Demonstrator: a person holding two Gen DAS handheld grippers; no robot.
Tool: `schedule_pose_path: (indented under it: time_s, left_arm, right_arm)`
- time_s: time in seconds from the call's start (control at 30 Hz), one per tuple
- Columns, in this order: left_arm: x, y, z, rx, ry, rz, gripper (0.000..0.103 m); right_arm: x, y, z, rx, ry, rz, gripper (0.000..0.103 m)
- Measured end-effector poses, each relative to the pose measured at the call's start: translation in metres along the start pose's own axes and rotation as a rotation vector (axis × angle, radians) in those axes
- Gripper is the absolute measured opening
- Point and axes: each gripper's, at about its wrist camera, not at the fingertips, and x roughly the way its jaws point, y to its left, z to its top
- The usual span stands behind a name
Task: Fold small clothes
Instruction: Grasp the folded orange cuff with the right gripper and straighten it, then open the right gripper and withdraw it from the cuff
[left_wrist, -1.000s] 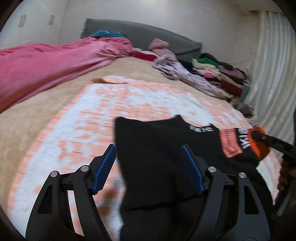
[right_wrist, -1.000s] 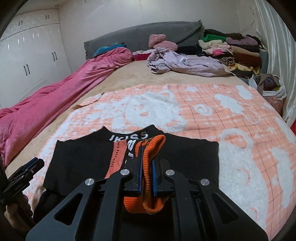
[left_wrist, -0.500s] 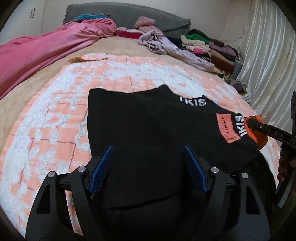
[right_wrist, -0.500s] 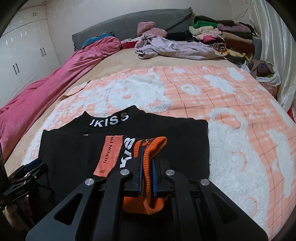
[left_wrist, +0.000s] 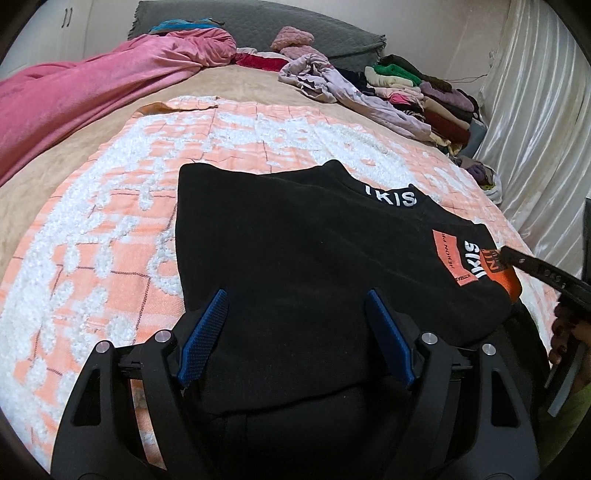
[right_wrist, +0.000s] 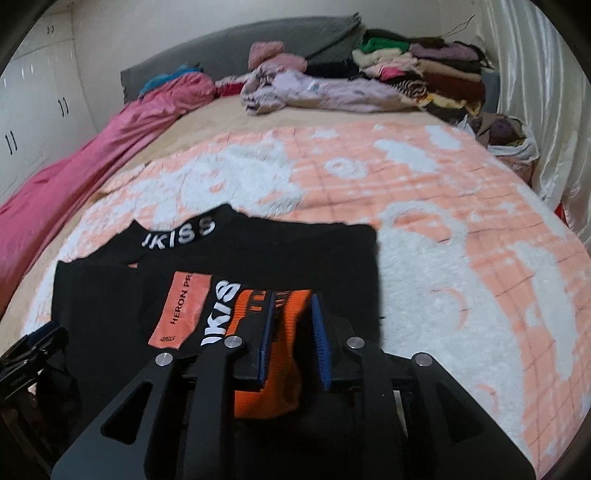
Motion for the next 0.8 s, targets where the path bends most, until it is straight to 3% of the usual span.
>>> schedule_pose_path:
  time_s: [0.2,0.37,0.53,0.63,0.8]
  left_arm:
    - [-0.017,0.008,0.0,-0.038,-0.035,-0.009,0.069]
    - [-0.044,0.029,0.002,-0.108,-0.081,0.031,0.069]
    - [-0.061,0.053,0.007,-0.201,-0.142,0.083,0.058]
    - [-0.065,0.053,0.008,-0.193,-0.154,0.101,0.054]
    - [-0.062,0.016,0.007,-0.072,-0.149,0.009,0.053]
  right_arm:
    - [-0.021,-0.01,-0.01,0.0,-0.01,0.039,0.025]
    - [-0.025,-0.003,-0.025,-0.017,0.009,0.06,0.025]
    - [-0.028,0.017,-0.033,-0.085,0.012,0.078,0.032]
    - [-0.029,0.024,-0.033,-0.104,0.009,0.094,0.035]
    - [-0.029,0.033,-0.033,-0.124,0.009,0.117,0.039]
